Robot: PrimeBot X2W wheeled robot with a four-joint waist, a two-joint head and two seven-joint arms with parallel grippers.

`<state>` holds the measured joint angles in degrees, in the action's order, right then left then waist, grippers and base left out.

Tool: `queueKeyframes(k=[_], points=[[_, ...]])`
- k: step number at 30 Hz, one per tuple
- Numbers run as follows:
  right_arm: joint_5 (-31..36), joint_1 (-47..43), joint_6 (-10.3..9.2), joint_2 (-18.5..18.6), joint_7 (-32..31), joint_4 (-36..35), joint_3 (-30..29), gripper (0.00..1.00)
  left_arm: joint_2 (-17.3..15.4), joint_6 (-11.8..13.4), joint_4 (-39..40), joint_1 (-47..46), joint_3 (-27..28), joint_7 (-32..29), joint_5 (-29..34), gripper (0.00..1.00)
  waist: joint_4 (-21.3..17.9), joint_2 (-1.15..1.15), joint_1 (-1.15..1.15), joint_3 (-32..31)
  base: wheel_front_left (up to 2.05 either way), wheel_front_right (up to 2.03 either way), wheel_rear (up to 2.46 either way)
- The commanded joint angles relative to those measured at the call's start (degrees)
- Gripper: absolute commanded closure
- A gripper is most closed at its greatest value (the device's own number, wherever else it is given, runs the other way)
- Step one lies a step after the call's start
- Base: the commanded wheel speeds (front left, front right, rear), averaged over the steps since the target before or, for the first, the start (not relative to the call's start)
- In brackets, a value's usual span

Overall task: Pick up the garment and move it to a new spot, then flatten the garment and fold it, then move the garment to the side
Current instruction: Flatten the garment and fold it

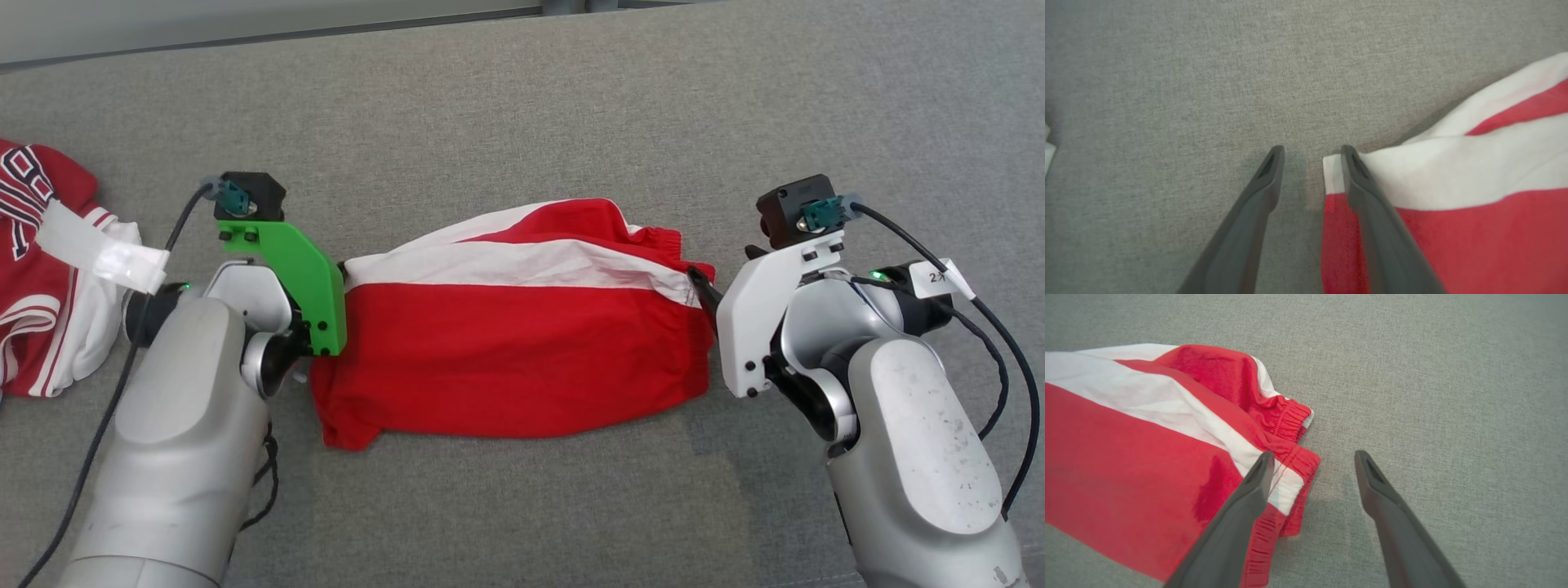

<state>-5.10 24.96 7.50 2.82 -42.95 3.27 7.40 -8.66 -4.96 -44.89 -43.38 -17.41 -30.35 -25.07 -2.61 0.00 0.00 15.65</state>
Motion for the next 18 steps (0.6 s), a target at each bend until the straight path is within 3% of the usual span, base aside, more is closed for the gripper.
queueKeyframes(k=[1, 4, 7, 11, 18], points=[[0.63, 0.40, -0.02, 0.12, 0.24, -0.32, -0.36, 0.00, -0.85, 0.63, 0.43, -1.56, 0.10, 0.66, 0.57, 0.20, 0.21, 0.00, 0.00, -0.01, 0.00, 0.00, 0.00], [0.99, 0.21, -0.02, 0.12, 0.43, -0.18, -0.81, 0.00, -1.81, 2.26, 1.07, -2.04, -0.20, 1.23, 1.73, 0.07, 0.45, 0.00, 0.00, -0.41, 0.00, 0.00, 0.00], [0.69, -0.18, -0.02, 0.12, 0.48, 0.04, -0.90, 0.00, -1.81, 2.67, 2.01, -2.26, -0.09, 0.17, 1.19, 0.04, 0.60, 0.00, 0.00, -0.98, 0.00, 0.00, 0.00], [0.22, -0.78, -0.02, 0.12, 0.58, 0.10, -0.82, 0.00, -1.17, 1.94, 3.24, -0.51, -0.84, -3.98, 0.07, 0.05, 0.61, 0.00, 0.00, -1.34, 0.00, 0.00, 0.00], [0.14, -1.03, -0.02, 0.13, 0.34, -0.77, -0.60, 0.00, -1.70, 3.24, 5.54, 2.48, -2.05, -7.53, -0.01, 0.16, -0.70, 0.00, 0.00, -0.26, 0.00, 0.00, 0.00]])
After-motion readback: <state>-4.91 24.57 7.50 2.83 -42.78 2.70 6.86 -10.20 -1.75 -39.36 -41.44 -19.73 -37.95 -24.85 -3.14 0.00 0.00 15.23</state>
